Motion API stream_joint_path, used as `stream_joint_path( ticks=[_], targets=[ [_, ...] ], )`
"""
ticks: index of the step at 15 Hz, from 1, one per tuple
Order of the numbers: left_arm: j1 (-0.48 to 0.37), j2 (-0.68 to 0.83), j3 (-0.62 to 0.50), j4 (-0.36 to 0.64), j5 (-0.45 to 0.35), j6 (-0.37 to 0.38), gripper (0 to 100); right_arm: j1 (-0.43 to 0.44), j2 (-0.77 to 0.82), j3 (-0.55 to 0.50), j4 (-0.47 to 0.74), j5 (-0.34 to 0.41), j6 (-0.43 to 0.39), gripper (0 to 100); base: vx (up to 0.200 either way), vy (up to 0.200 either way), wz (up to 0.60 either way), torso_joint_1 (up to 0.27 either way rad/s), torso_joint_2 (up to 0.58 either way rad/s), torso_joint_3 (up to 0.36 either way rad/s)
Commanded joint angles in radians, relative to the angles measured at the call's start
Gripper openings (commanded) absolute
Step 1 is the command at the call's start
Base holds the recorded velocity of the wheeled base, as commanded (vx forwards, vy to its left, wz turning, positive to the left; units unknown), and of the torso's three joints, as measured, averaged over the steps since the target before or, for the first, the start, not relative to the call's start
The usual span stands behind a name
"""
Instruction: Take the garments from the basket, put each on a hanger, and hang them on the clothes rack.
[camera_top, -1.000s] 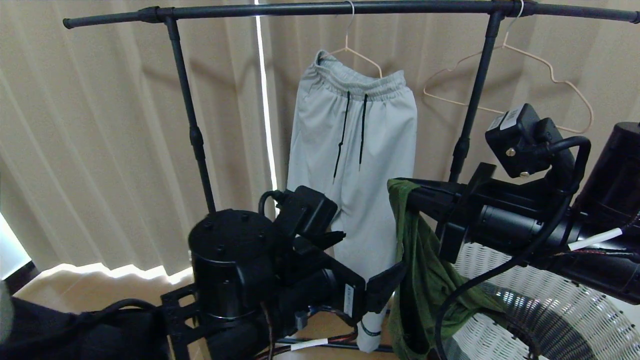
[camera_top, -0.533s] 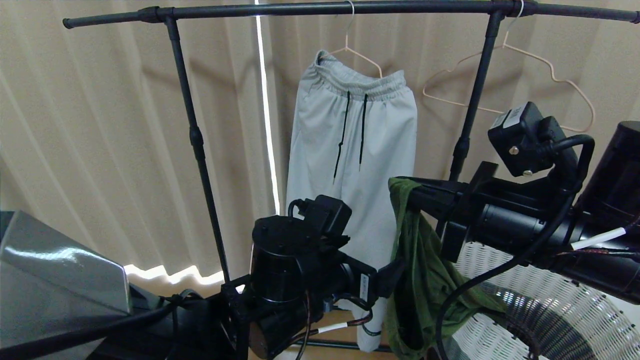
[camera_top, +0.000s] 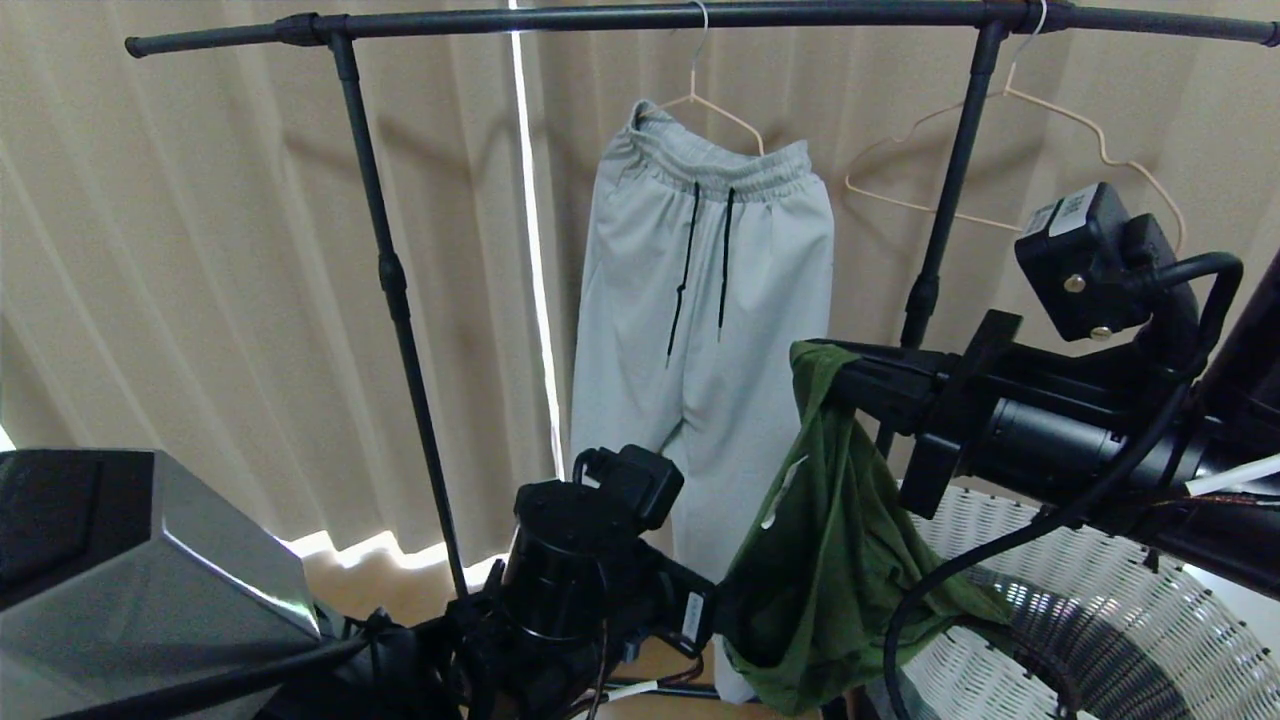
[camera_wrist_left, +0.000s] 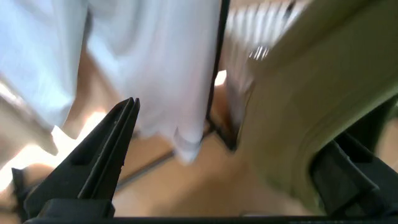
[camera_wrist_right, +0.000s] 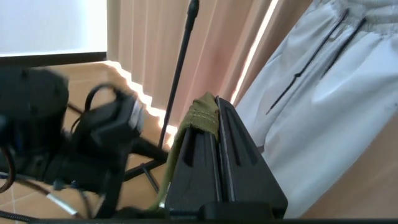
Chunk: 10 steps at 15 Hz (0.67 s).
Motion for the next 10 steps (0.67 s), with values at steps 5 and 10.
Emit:
stream_joint_path(
  ticks=[5, 10],
  targets=[
    [-0.003, -0.071, 0.133, -0.002, 0.002, 0.005, 100, -0.006, -0.02, 0.003, 0.001, -0.003, -0.001, 0, 0.0, 0.0, 0.0, 0.0, 0.0, 0.0],
    [-0.003, -0.099, 0.19, -0.004, 0.001, 0.008, 0, -0.008, -0.025, 0.0, 0.001, -0.006, -0.002, 0, 0.0, 0.0, 0.0, 0.0, 0.0, 0.0]
  ],
)
